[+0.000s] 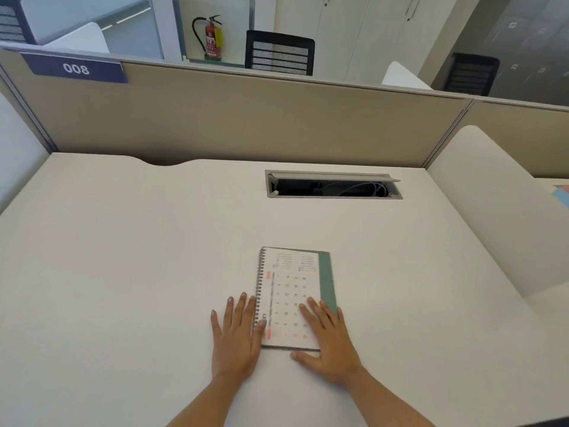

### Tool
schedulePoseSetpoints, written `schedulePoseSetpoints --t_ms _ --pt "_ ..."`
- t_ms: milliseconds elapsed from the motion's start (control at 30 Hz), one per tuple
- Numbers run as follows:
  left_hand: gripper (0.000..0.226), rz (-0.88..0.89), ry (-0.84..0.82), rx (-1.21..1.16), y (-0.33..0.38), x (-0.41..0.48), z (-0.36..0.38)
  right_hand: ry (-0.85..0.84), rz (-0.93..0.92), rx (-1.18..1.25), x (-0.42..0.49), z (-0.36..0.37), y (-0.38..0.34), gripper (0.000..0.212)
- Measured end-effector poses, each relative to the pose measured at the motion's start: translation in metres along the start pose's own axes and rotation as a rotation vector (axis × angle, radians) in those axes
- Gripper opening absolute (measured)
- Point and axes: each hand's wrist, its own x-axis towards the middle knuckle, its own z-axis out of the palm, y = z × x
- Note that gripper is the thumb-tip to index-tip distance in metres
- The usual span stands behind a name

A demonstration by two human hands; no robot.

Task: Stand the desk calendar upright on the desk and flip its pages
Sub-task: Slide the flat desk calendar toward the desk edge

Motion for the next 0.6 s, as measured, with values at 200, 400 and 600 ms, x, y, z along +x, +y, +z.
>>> schedulePoseSetpoints --t_ms 200,400,600 --pt "0.074 -0.057 0.014 -0.053 0.002 0.002 0.000 0.057 0.026 0.032 0.002 0.007 -0.026 0.089" --pt "0.065 -0.064 0.060 -0.053 -0.001 0.009 0.002 0.105 0.047 0.103 0.003 0.009 -0.028 0.087" --pt "0.060 -0.088 0.062 -0.024 0.002 0.025 0.001 0.126 0.024 0.126 0.012 0.008 -0.019 0.081"
